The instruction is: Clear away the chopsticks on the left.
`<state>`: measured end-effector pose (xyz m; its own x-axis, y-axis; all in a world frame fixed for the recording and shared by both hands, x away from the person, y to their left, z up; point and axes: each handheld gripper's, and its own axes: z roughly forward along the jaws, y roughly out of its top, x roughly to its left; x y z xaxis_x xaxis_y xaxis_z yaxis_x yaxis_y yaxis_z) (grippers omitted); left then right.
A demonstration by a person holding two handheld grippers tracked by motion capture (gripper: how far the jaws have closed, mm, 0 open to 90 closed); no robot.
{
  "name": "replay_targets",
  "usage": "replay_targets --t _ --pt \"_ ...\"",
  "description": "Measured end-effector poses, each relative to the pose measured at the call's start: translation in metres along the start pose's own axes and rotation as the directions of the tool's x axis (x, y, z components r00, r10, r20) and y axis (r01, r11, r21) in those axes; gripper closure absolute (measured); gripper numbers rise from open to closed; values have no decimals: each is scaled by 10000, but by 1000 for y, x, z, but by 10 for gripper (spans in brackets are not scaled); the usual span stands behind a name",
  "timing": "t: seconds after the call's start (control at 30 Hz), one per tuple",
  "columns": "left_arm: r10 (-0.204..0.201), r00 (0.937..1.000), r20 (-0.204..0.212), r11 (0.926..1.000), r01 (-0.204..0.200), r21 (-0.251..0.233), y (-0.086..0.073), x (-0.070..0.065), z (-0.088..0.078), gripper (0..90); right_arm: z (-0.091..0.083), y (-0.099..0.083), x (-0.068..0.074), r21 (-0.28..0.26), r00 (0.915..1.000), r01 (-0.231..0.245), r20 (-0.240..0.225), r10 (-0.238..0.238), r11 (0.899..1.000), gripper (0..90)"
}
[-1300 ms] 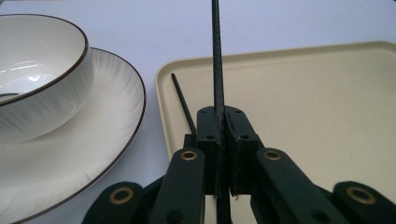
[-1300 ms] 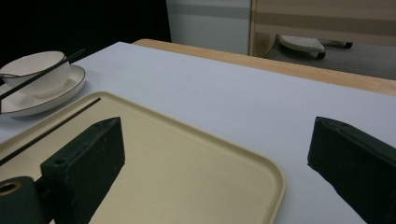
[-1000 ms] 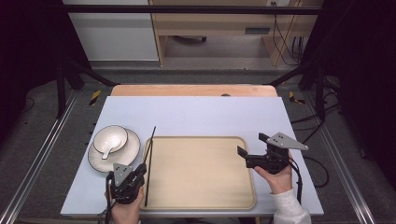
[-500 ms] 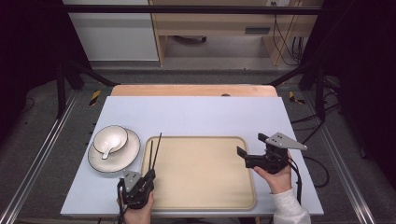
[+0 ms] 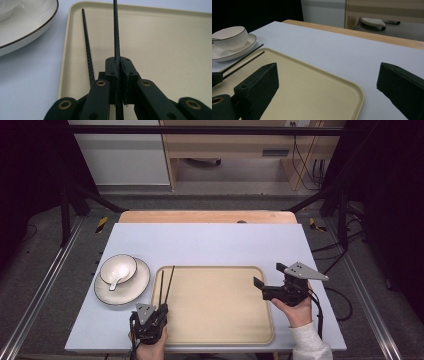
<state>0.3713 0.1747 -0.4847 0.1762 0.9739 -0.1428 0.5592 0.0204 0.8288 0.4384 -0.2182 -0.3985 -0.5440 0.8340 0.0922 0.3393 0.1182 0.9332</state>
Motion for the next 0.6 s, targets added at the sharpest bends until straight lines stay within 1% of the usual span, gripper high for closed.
replay_targets --t 0.03,0.07,0.3,0.37,0.4,0.43,0.53,0.57,0.6 --pt "20 10000 5 10000 -20 84 0 0 0 850 0 0 0 3 10000 6 11 -6 10000 42" --pt "10 10000 -7 9998 -10 194 0 0 1 850 0 0 1 23 9999 -122 5 122 9999 42" --pt "68 10000 -49 9989 -65 467 1 -1 3 849 0 0 1 27 10000 -82 -6 82 10000 42" --pt "81 9999 -59 9986 -78 519 2 -1 4 849 0 0 0 13 10000 8 1 -8 10000 42" --pt "81 9999 -59 9986 -78 519 2 -1 4 849 0 0 0 13 10000 8 1 -8 10000 42" --pt "96 9999 -41 9984 -93 566 2 -1 4 849 0 0 0 12 10000 -97 -3 97 10000 42" --pt "160 9999 -64 9978 -156 647 3 -2 5 849 0 0 1 46 10000 -88 -22 88 10000 42" --pt "148 9999 -60 9970 -143 761 3 -1 5 848 1 0 0 32 10000 65 -43 -65 10000 42" --pt "148 9999 -60 9970 -143 761 3 -1 5 847 1 0 0 32 10000 65 -43 -65 10000 42"
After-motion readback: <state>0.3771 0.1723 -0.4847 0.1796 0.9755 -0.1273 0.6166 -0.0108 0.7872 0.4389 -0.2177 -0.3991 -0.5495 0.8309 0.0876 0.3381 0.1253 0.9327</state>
